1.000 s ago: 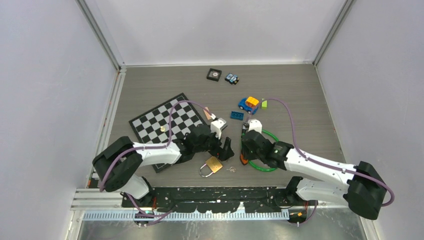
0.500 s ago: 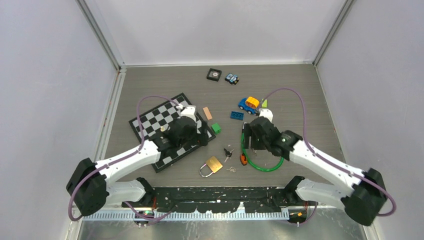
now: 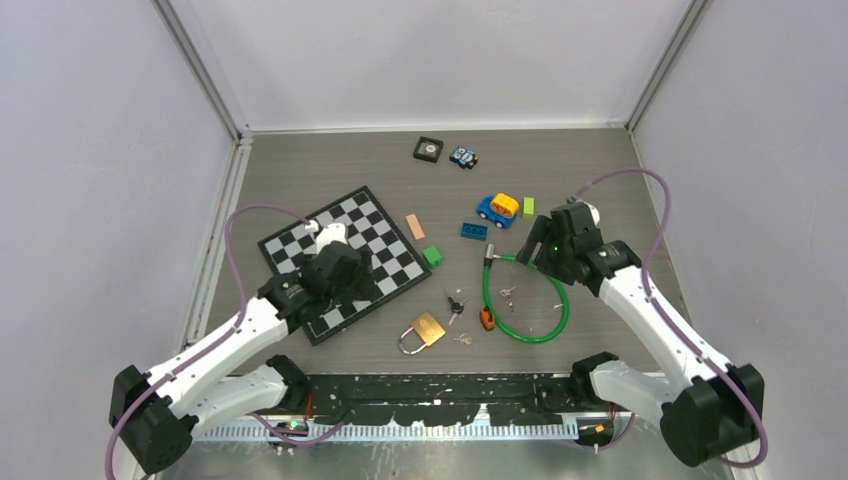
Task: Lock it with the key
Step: Reset both arms
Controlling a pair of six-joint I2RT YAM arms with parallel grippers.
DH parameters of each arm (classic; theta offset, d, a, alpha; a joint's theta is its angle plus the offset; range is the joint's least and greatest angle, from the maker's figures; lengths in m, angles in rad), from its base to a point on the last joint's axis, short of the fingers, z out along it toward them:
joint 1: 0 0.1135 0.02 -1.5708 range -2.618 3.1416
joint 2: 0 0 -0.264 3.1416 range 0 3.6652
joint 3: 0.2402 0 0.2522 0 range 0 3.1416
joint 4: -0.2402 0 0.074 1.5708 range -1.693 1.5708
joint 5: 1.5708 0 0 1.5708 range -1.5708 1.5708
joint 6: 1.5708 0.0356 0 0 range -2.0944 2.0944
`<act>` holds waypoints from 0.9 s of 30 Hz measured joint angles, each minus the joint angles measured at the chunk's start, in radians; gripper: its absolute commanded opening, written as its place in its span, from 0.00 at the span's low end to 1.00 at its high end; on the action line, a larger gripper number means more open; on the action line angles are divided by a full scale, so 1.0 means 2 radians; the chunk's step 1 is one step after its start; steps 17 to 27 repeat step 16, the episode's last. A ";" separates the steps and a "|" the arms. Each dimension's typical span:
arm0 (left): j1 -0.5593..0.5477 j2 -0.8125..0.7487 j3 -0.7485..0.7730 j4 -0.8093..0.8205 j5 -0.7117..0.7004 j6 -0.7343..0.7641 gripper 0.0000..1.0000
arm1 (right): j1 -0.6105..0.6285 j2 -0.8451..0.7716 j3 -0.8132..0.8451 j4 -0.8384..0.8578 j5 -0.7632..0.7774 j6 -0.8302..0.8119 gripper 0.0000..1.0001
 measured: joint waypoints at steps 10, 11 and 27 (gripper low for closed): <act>0.000 -0.050 -0.033 -0.047 -0.051 -0.003 1.00 | -0.009 -0.144 -0.060 0.000 0.107 0.034 0.77; 0.000 -0.057 -0.035 -0.047 -0.053 -0.002 1.00 | -0.009 -0.151 -0.062 0.002 0.115 0.035 0.77; 0.000 -0.084 -0.037 -0.047 -0.057 -0.001 1.00 | -0.009 -0.156 -0.063 0.006 0.148 0.036 0.77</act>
